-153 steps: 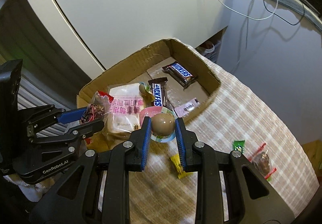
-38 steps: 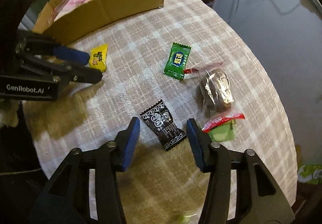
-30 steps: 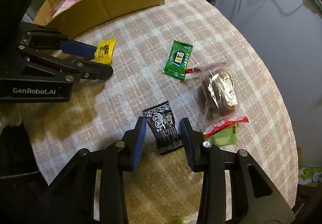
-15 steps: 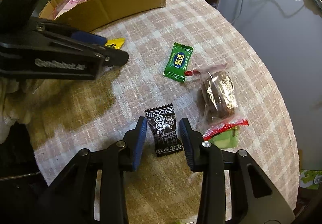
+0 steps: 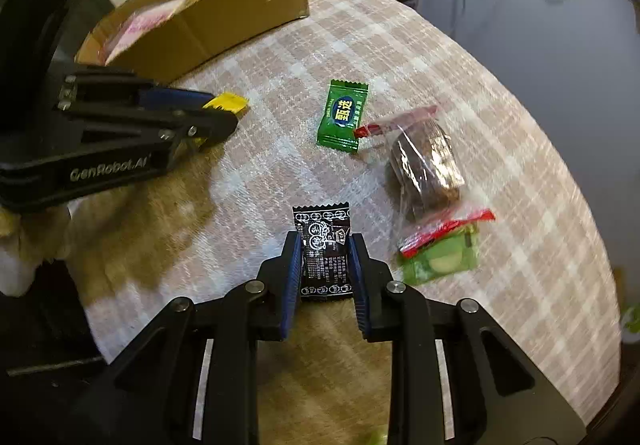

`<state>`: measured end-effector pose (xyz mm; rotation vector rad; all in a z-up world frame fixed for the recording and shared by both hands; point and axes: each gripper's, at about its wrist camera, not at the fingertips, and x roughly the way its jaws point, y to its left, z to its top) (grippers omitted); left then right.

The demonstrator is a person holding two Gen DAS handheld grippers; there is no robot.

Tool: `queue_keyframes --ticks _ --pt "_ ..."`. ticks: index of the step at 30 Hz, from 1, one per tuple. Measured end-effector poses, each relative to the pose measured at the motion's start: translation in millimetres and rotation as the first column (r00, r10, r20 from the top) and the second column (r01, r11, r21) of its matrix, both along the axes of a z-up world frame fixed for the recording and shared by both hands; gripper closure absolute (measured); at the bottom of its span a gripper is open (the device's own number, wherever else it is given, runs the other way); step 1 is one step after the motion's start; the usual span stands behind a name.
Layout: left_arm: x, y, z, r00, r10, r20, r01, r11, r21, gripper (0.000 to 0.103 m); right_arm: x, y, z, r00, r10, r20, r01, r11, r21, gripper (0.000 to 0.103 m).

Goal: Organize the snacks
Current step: 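Grasp the yellow candy with the left tool while the right tool grasps the black candy, then carry the yellow candy and the black candy over the cardboard box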

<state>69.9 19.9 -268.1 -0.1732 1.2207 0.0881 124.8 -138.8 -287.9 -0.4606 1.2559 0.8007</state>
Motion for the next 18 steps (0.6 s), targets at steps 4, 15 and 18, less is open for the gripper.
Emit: queue_keyframes --ticks 4,15,18 --pt "-13 -3 13 1.000 -0.006 0.015 0.007 1.000 -0.017 0.082 -3 -3 8 0.999 -0.051 -0.006 0.051 0.999 0.019 0.079" --pt "-41 44 59 0.998 -0.030 0.061 0.031 0.999 -0.023 0.082 -15 3 57 0.989 -0.148 0.025 0.146 0.986 0.080 0.079" --pt "-47 57 69 0.997 -0.014 0.079 0.016 1.000 -0.024 0.082 -13 15 70 0.988 -0.146 0.047 0.141 0.985 0.096 0.079"
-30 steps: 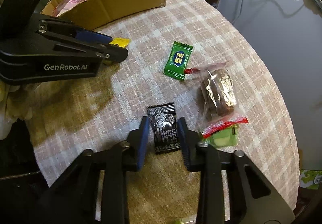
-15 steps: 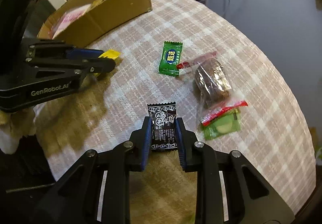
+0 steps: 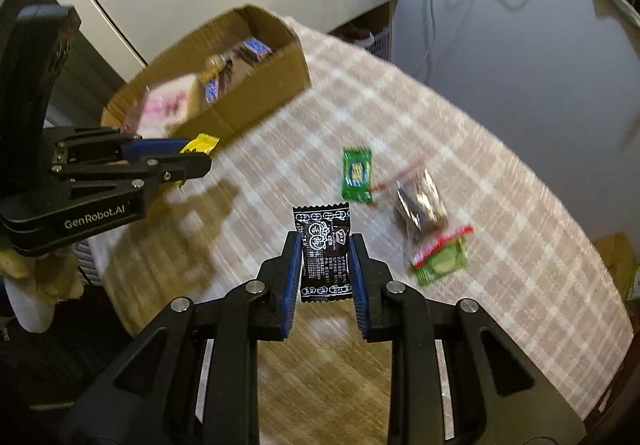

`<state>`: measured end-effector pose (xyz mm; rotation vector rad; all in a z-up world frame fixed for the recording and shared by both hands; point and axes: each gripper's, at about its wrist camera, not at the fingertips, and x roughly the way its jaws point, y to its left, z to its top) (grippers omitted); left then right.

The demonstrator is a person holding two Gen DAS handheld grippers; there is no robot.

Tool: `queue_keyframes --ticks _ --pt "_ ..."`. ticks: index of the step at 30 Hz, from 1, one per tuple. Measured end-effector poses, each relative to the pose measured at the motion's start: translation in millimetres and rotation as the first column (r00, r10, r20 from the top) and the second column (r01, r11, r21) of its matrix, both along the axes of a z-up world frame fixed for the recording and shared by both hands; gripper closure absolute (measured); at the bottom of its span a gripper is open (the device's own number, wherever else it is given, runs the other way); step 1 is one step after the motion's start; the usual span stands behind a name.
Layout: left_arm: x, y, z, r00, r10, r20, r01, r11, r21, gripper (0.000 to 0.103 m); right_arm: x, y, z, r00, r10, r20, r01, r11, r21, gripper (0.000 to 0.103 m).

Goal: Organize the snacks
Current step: 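Carry the yellow candy and the black candy over the cardboard box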

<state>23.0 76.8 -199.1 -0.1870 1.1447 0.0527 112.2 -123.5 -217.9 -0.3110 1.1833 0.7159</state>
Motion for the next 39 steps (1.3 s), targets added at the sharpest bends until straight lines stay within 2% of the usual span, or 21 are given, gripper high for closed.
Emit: queue_keyframes --ticks 3,9,16,25,39 --pt "-6 18 15 1.000 0.023 0.020 -0.023 1.000 0.000 0.082 1 13 13 1.000 0.007 0.020 -0.008 1.000 0.013 0.079" --pt "-9 42 25 0.996 0.069 0.049 -0.069 0.998 0.002 0.082 6 46 29 0.998 0.036 0.052 -0.038 0.999 0.028 0.079" --pt "-14 61 26 0.992 0.109 0.064 -0.110 0.994 0.009 0.082 8 83 41 0.995 0.072 0.074 -0.076 0.996 0.045 0.079" --pt "-21 81 26 0.989 0.134 0.068 -0.135 0.991 0.008 0.082 12 125 39 0.990 0.123 0.063 -0.127 0.989 0.070 0.079" --pt "-24 111 24 0.980 0.185 0.071 -0.187 0.982 0.011 0.082 22 173 26 0.985 0.165 0.042 -0.167 0.984 0.058 0.079"
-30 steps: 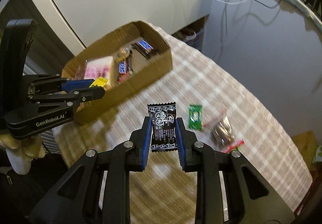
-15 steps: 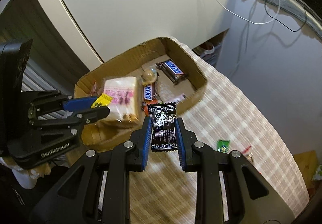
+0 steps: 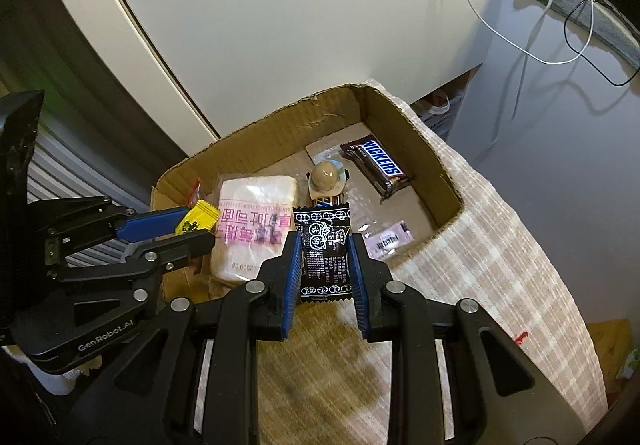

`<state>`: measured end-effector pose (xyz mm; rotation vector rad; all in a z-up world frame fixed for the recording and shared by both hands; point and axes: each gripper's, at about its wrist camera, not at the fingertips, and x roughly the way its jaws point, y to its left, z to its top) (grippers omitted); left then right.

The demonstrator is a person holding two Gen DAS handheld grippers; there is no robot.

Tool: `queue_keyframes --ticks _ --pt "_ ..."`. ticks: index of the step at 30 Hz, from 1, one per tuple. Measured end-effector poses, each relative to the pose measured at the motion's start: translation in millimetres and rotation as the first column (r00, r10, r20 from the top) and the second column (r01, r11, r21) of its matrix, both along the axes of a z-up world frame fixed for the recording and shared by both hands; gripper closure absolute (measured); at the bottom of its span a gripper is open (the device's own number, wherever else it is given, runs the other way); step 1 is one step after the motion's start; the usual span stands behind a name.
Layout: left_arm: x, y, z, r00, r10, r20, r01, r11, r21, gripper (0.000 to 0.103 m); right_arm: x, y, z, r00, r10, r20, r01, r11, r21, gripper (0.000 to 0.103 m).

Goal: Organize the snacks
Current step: 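Carry the yellow candy and the black candy over the cardboard box, then open the left tool over the box while the right tool releases the black candy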

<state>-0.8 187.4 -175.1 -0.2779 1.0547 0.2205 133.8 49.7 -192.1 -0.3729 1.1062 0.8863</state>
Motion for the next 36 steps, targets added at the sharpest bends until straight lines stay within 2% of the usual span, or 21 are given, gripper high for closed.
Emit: queue_keyframes --ticks 21,23,24,25,27,28,29,31,36 --pt "9 7 -4 1.000 0.004 -0.007 -0.004 1.000 0.027 0.080 14 15 -9 1.000 -0.001 -0.012 0.001 1.000 -0.005 0.078" --pt "10 7 -4 1.000 0.003 -0.010 -0.003 1.000 0.031 0.078 16 15 -9 1.000 -0.002 -0.011 0.002 1.000 -0.006 0.078" --pt "10 7 -4 1.000 0.003 -0.011 -0.003 0.999 0.033 0.070 16 15 -9 1.000 -0.002 -0.009 0.002 1.000 -0.008 0.078" --pt "10 7 -3 1.000 0.003 -0.010 -0.003 0.999 0.038 0.058 16 15 -8 1.000 -0.003 -0.005 0.003 1.000 -0.012 0.076" --pt "10 6 -2 1.000 0.004 -0.001 -0.004 0.999 0.053 0.048 16 14 -6 1.000 -0.009 0.011 0.009 1.000 -0.015 0.057" --pt "11 6 -2 1.000 0.003 -0.002 -0.003 0.998 0.058 0.045 16 13 -4 1.000 -0.014 0.022 0.015 1.000 -0.013 0.041" --pt "11 6 -2 1.000 0.002 -0.005 -0.002 0.998 0.062 0.043 17 11 -2 0.999 -0.022 0.033 0.023 1.000 -0.009 0.031" --pt "12 6 -3 1.000 0.001 -0.009 0.000 0.998 0.067 0.042 19 8 1 0.999 -0.038 0.038 0.038 0.999 -0.001 0.027" --pt "13 6 -4 1.000 0.004 -0.014 -0.003 0.998 0.069 0.042 24 2 4 0.997 -0.062 0.045 0.063 0.998 -0.011 0.026"
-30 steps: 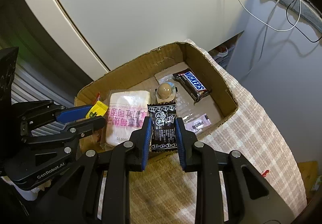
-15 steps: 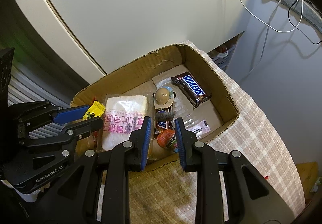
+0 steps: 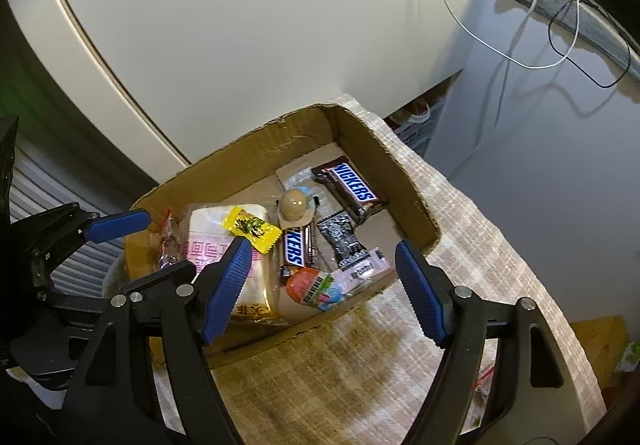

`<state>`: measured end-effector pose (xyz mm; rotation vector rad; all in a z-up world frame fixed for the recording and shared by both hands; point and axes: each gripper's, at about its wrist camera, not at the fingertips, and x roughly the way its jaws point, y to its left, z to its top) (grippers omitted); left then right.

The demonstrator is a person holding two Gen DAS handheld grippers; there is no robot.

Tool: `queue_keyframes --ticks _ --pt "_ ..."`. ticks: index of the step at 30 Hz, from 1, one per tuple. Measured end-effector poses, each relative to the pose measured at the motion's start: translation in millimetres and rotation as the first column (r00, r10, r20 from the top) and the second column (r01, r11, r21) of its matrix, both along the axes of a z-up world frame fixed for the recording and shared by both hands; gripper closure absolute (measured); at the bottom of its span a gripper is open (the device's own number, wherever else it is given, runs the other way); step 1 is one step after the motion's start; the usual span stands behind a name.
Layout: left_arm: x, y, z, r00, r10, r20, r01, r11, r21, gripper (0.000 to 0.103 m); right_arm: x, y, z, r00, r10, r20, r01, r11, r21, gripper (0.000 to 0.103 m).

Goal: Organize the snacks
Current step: 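Open the left tool over the box while the right tool releases the black candy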

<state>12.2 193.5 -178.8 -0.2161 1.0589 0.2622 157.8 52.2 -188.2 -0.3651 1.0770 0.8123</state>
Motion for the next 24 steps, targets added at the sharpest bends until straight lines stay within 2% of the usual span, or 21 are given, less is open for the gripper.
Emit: queue_keyframes --ticks 14,24 --pt "2 -14 8 1.000 -0.021 0.015 0.021 1.000 0.010 0.042 2 -31 7 0.998 -0.063 0.004 0.063 0.998 0.026 0.026" --pt "7 -41 14 0.996 -0.087 0.022 0.087 0.996 0.022 0.042 2 -81 13 0.987 -0.158 0.001 0.158 0.984 0.083 0.026"
